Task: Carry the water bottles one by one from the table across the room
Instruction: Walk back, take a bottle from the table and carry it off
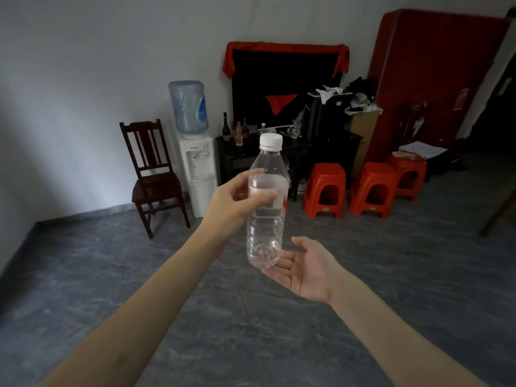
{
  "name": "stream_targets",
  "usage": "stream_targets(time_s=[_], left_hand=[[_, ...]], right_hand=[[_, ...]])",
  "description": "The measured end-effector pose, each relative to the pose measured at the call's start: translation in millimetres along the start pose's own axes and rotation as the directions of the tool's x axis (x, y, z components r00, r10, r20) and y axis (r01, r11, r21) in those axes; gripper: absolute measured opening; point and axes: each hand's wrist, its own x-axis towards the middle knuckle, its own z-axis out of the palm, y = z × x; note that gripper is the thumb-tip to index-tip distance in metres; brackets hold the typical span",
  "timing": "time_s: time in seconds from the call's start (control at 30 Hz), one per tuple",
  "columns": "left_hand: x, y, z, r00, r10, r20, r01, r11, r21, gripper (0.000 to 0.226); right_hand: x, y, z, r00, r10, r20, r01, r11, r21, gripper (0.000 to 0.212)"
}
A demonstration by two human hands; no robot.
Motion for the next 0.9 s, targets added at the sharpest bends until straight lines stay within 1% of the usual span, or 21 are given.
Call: stream_targets(time_s=[0.13,0.27,0.4,0.53,0.67,0.73,0.8,0.9], left_hand=[[36,-18,-1,1.000,-0.021,0.016,0.021,1.000,0.022,0.049],[80,-35,5,0.999,-0.034,0.025,0.033,0.999,0.043,0.055],[139,-47,20,0.999,-0.039,0.011,0.038,0.998,0.057,0.063],[203,-59,44,0.999,-0.042,0.011,0.041,0.996,0.074,0.062],[265,-64,69,0.999,-0.037,0.003,0.037,0.996,0.079,0.062],[291,-68,78,1.000,-0.026,-0.006,0.027,0.996,0.079,0.058],[314,-72,83,1.000,-0.023,-0.012,0.024,0.997,0.073,0.053],[344,-81,86,0.999,-0.039,-0.018,0.040,0.997,0.067,0.056]], right_hand=[[32,-24,-7,1.000,0.019,0.002,-0.019,1.000,0.001,0.063],[66,-58,-22,1.000,0.025,-0.005,-0.025,1.000,0.012,0.062],[101,-106,-43,1.000,0.021,0.018,-0.022,0.999,0.036,0.061],[133,-161,-64,0.999,0.025,0.022,-0.026,0.997,0.070,0.059],[162,-223,-82,0.999,0.018,0.027,-0.020,0.999,0.050,0.060],[176,-251,-88,0.999,0.018,0.026,-0.019,0.999,0.044,0.060],[190,-273,-92,0.999,0.027,0.029,-0.028,0.999,0.036,0.061],[212,-297,-100,0.998,0.055,0.032,-0.056,0.998,0.031,0.062]])
